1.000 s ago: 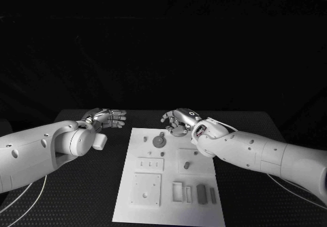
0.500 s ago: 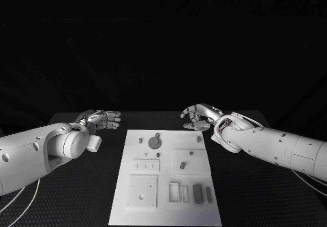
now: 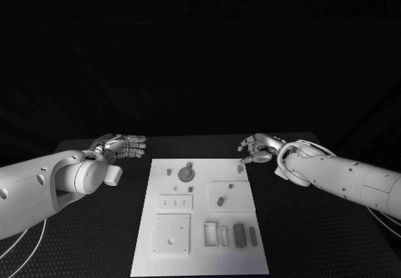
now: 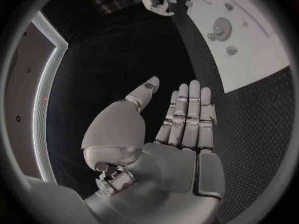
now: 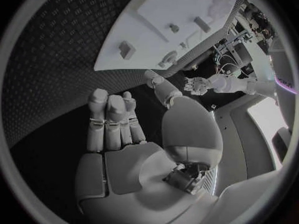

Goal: Assemble the parts on the task board

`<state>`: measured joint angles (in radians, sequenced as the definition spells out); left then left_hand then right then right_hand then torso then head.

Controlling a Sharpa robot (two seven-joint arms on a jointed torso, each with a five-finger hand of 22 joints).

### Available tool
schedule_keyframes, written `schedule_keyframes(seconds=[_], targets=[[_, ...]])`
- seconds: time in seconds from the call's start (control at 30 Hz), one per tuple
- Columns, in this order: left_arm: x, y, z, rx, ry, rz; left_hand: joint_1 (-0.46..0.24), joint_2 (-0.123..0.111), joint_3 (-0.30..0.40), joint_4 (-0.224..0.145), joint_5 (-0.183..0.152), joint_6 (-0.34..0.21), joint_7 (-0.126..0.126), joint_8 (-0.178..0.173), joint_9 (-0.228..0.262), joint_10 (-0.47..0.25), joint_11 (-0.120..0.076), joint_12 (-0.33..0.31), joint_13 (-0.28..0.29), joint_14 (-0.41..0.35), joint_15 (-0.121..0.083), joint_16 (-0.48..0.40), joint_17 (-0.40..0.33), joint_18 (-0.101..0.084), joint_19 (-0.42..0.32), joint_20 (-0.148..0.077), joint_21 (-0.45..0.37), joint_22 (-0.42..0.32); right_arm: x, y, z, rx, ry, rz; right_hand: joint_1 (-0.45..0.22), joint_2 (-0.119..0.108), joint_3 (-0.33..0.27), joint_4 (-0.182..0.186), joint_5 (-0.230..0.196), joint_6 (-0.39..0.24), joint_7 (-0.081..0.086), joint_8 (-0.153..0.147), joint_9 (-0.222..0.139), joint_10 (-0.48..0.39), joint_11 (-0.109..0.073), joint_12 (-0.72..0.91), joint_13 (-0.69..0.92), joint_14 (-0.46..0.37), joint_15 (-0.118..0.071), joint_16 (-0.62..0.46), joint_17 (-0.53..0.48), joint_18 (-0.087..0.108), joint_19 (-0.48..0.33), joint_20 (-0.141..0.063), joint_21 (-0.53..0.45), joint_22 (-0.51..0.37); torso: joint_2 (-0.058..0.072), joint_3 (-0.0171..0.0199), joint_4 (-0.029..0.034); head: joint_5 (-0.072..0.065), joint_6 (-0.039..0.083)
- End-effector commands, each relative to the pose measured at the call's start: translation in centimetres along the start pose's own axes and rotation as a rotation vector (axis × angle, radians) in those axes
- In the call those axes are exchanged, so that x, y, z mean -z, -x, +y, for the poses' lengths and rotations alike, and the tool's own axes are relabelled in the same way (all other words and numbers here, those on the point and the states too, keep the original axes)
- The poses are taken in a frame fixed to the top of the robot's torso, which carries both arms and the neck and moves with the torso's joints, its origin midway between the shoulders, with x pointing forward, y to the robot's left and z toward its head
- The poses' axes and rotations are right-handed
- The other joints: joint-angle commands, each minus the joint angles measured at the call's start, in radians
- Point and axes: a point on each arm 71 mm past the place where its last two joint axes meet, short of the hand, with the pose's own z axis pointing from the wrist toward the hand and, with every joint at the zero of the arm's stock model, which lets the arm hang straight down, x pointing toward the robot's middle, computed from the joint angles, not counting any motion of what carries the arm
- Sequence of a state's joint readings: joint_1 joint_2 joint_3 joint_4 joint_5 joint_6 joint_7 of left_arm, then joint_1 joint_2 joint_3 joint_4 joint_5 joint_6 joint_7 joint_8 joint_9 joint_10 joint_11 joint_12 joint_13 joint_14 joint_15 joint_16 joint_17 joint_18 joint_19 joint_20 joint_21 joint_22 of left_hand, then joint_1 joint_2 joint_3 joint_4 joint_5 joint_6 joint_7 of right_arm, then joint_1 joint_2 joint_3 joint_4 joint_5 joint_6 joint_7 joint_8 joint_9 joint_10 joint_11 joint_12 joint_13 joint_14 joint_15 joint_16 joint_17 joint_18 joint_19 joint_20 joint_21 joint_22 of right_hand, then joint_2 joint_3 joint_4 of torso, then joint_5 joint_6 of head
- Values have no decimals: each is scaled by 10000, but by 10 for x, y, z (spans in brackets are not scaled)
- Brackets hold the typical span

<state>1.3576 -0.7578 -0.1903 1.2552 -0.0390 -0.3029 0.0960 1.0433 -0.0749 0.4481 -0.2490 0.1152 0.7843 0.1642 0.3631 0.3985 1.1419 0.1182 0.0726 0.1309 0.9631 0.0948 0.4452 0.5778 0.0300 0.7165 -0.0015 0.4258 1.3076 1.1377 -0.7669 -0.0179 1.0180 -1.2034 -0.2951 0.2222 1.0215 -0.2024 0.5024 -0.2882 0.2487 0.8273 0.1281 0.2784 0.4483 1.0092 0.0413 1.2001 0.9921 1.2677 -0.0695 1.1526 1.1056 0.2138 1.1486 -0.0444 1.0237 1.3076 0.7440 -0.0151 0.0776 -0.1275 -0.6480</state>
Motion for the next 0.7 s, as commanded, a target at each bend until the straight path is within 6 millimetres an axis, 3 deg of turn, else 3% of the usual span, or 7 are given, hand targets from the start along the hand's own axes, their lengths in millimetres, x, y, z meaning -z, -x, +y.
schedule_keyframes(seconds=[0.03, 0.1, 0.33, 0.4, 0.57, 0.7], targets=[[0, -2, -1, -22, -155, 207, -76, -23, 51, -7, -35, 21, 28, -9, 9, -2, 3, -16, 1, 24, 67, -58, 11, 63, -71, 19, 52, 212, -1, -8, 1, -347, 110, 430, 77, 32, -101, 12, 51, 117, 253, -74, -22, -101, -14, -51, -13, -109, -4, -61, 14, 480, -91, -5, -70, 134, -2, 3, 10, -13, -24], [0, -2, -1, -19, -147, 210, -76, -23, 51, -8, -35, 20, 27, -10, 10, -6, 3, -19, 0, 24, 67, -59, 11, 63, -71, 20, 52, 212, -2, -11, 0, -398, 79, 498, 106, 30, -134, 11, 58, 83, 245, -94, -33, -118, -20, -53, -16, -125, -9, -66, 17, 480, -112, 0, -82, 134, 0, 15, 8, -1, -23], [-1, -1, 1, -16, -108, 218, -76, -20, 52, -13, -36, 10, 23, -19, 13, -32, -3, -35, -5, 22, 68, -66, 16, 64, -72, 21, 54, 211, 2, -20, -9, -453, -135, 654, 372, 32, -209, 1, 82, -154, 220, -218, -94, -234, -43, -80, -40, -236, -29, -118, 17, 480, -230, 41, -160, 129, -18, -35, 43, -9, -69], [0, 1, 1, -18, -87, 169, -75, -20, 53, -14, -36, 8, 22, -20, 13, -37, -4, -37, -6, 22, 68, -67, 17, 65, -73, 21, 54, 211, 2, -23, -10, -467, -160, 692, 392, 30, -218, 0, 84, -162, 219, -220, -95, -243, -44, -80, -42, -245, -29, -120, 18, 480, -243, 46, -169, 129, -18, -48, 27, -4, -69], [0, 0, 1, -16, -84, 192, -74, -24, 52, -18, -38, 6, 20, -23, 14, -44, -4, -41, -7, 22, 69, -69, 19, 65, -75, 22, 54, 211, 3, -28, -11, -510, -201, 827, 409, 28, -261, 7, 26, -172, 222, -221, -97, -270, -41, -80, -45, -271, -26, -123, 25, 480, -277, 61, -191, 128, -10, -35, 17, 26, -76], [-1, 0, 1, -15, -84, 227, -74, -24, 52, -19, -38, 4, 20, -24, 15, -48, -3, -42, -8, 22, 69, -70, 20, 65, -75, 22, 55, 211, 5, -34, -13, -537, -265, 898, 456, 43, -300, 7, -93, -179, 223, -219, -98, -294, -39, -73, -47, -292, -24, -120, 34, 480, -304, 76, -209, 130, -17, -50, 15, 31, -99]])
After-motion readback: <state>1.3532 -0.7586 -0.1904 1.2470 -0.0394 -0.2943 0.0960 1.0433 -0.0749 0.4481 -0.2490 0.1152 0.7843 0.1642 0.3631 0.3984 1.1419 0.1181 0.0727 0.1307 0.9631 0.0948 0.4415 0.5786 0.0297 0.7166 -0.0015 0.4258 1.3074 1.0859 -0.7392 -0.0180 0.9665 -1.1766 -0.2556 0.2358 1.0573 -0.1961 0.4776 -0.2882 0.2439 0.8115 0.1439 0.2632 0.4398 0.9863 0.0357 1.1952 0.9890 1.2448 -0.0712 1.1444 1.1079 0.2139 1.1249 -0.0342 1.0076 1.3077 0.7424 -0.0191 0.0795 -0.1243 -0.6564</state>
